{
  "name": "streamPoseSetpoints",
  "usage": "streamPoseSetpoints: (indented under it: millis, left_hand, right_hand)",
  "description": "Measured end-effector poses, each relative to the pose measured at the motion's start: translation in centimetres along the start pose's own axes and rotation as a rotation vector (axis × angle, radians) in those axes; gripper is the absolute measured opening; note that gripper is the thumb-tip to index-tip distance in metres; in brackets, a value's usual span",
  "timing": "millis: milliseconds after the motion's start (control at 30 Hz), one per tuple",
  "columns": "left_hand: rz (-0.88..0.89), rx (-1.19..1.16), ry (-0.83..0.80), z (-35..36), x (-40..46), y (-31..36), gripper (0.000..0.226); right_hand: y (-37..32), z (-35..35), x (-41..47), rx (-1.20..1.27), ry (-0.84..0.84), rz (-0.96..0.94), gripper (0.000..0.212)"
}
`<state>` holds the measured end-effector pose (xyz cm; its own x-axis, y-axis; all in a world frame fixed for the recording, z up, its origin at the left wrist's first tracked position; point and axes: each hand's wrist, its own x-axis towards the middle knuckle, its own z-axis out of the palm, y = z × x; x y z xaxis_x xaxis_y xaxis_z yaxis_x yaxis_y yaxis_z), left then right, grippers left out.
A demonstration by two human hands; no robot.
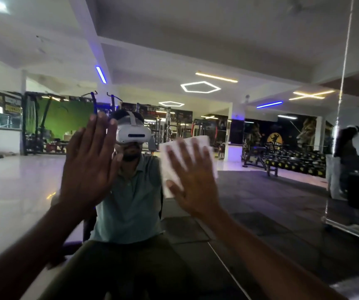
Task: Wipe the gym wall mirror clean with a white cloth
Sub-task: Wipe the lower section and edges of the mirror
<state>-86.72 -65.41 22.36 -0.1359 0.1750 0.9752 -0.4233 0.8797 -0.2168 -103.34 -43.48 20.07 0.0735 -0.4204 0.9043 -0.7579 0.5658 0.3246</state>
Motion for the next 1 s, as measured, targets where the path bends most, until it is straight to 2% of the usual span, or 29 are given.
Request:
streamPoseSetpoints:
  millis: [33,133,200,233,267,300,400,433,500,567,700,767,800,833,933,1000]
  left_hand:
    - [0.001,-0.002,-0.004,-0.2,-0.2,0.0,0.067]
    - [-0.039,-0.035,-0.045,-0.5,-2.1,0.7,0.070]
    - [-0.055,-0.036,-0.055,-0.6,-3.8,1.3,0.071]
    - [-0.052,-0.032,-0.053,-0.5,-4.5,1.5,0.071]
    - [-0.049,-0.028,-0.050,-0.4,-4.7,1.6,0.071]
    - [-0.054,-0.032,-0.052,-0.3,-4.8,1.7,0.071]
    - [-0.056,-0.058,-0.063,-0.4,-4.9,1.4,0.068]
    - [-0.028,-0.062,-0.065,-0.6,-4.9,0.9,0.066]
    - [0.035,-0.047,-0.088,-1.3,-5.1,-0.6,0.062]
    - [0.048,-0.053,-0.107,-1.9,-5.1,-1.2,0.062]
    - [-0.059,-0.108,-0.147,-3.1,-8.3,-0.1,0.067]
    - [-0.106,-0.097,-0.178,-3.6,-11.6,0.4,0.070]
    - [-0.122,-0.099,-0.195,-3.8,-13.2,0.6,0.071]
    - [-0.135,-0.109,-0.203,-3.8,-14.5,0.8,0.071]
    - [-0.166,-0.135,-0.228,-3.5,-16.6,0.7,0.070]
    - [-0.157,-0.121,-0.251,-3.7,-17.8,0.7,0.069]
  right_hand:
    - [2.4,0.0,-1.2,-0.032,0.006,0.094,0.074]
    - [8.1,-0.2,-6.0,-0.091,0.100,0.560,0.076]
    - [7.4,0.2,-6.6,-0.026,0.179,0.831,0.081]
    - [5.7,0.7,-5.8,-0.001,0.207,0.927,0.084]
    - [3.1,1.0,-4.6,0.010,0.221,0.947,0.085]
    - [0.0,1.4,-3.7,0.015,0.199,0.862,0.085]
    - [-8.3,2.1,-3.3,0.051,0.004,0.285,0.083]
    - [-9.5,2.2,-3.8,0.047,-0.048,0.154,0.082]
    - [-9.5,2.1,-4.8,0.040,-0.082,0.016,0.080]
    - [-6.7,2.1,-6.3,0.047,-0.064,0.061,0.077]
    - [2.1,1.8,-11.3,-0.023,0.042,0.642,0.076]
    - [1.6,2.1,-11.0,-0.007,0.102,0.876,0.080]
    - [-0.3,2.5,-10.1,0.004,0.121,0.913,0.084]
    - [-3.2,2.8,-9.0,0.018,0.124,0.871,0.089]
    - [-13.1,3.9,-8.5,0.100,-0.015,0.442,0.091]
    - [-16.3,4.2,-10.5,0.148,-0.114,0.210,0.088]
